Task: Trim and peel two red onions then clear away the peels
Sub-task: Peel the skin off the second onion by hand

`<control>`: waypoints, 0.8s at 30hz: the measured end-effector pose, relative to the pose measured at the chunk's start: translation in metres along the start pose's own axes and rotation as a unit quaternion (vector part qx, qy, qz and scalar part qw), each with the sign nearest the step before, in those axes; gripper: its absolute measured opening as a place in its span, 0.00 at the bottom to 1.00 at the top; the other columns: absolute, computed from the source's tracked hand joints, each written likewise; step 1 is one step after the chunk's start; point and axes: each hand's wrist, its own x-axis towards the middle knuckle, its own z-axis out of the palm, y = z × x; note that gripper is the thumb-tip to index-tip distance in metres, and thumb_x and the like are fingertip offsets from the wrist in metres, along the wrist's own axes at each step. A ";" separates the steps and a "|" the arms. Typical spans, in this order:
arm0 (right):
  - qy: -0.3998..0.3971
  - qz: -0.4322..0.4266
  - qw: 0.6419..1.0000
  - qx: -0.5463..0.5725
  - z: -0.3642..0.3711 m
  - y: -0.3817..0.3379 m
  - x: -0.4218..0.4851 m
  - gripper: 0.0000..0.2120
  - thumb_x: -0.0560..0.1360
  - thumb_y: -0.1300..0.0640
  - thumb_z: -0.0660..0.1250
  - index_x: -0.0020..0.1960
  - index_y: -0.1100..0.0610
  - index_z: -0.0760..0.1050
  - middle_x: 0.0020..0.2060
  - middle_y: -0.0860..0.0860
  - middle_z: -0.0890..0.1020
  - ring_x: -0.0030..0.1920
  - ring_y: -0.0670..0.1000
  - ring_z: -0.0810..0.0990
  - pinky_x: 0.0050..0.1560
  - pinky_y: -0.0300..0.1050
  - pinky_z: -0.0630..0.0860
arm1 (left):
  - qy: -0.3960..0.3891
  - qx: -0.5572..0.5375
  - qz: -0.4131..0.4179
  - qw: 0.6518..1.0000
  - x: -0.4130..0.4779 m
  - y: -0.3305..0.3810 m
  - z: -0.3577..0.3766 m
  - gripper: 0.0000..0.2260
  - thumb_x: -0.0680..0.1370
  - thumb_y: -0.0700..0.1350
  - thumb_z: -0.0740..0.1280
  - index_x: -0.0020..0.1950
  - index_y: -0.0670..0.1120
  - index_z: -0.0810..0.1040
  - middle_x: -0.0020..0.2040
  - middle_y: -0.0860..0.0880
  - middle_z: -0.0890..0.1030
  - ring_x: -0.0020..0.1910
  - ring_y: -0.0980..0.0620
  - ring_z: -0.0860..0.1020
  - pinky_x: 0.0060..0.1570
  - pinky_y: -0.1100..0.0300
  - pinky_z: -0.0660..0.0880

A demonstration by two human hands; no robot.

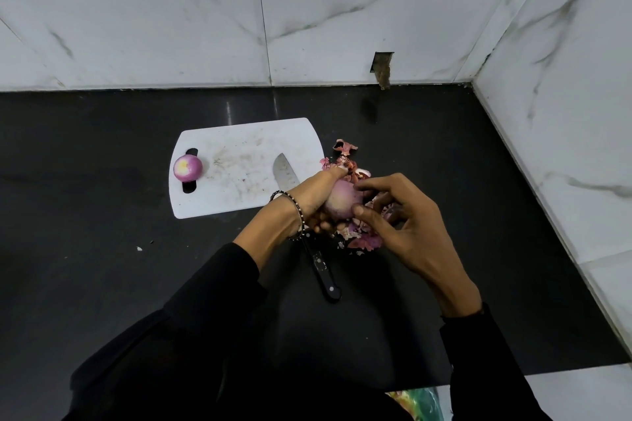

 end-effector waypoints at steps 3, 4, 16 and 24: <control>-0.026 -0.006 1.000 -0.009 -0.001 -0.001 0.001 0.17 0.73 0.53 0.76 0.60 0.50 0.79 0.54 0.46 0.77 0.47 0.46 0.79 0.42 0.32 0.74 | -0.002 0.029 -0.008 1.000 0.000 -0.001 -0.001 0.38 0.82 0.65 0.44 0.24 0.44 0.75 0.23 0.46 0.74 0.17 0.53 0.65 0.21 0.67 0.57; -0.033 -0.006 0.999 -0.010 -0.001 -0.001 0.002 0.18 0.71 0.53 0.77 0.60 0.50 0.79 0.53 0.46 0.77 0.47 0.46 0.79 0.42 0.32 0.74 | 0.009 0.042 -0.012 0.999 0.000 0.000 -0.001 0.38 0.82 0.64 0.45 0.24 0.44 0.75 0.22 0.46 0.74 0.17 0.53 0.64 0.21 0.67 0.56; -0.095 -0.038 0.991 -0.084 0.001 0.003 0.012 0.16 0.70 0.55 0.78 0.54 0.52 0.78 0.52 0.43 0.72 0.48 0.44 0.75 0.43 0.40 0.77 | 0.043 0.115 -0.030 0.992 -0.001 0.002 -0.002 0.29 0.83 0.61 0.45 0.37 0.42 0.73 0.22 0.46 0.74 0.15 0.55 0.63 0.19 0.69 0.57; -0.030 0.027 0.999 0.012 0.008 -0.002 0.007 0.20 0.65 0.54 0.82 0.50 0.54 0.74 0.47 0.46 0.78 0.43 0.48 0.79 0.38 0.44 0.80 | -0.027 0.101 -0.046 0.993 -0.004 0.003 -0.011 0.31 0.81 0.62 0.50 0.28 0.42 0.73 0.21 0.48 0.70 0.15 0.56 0.60 0.18 0.71 0.54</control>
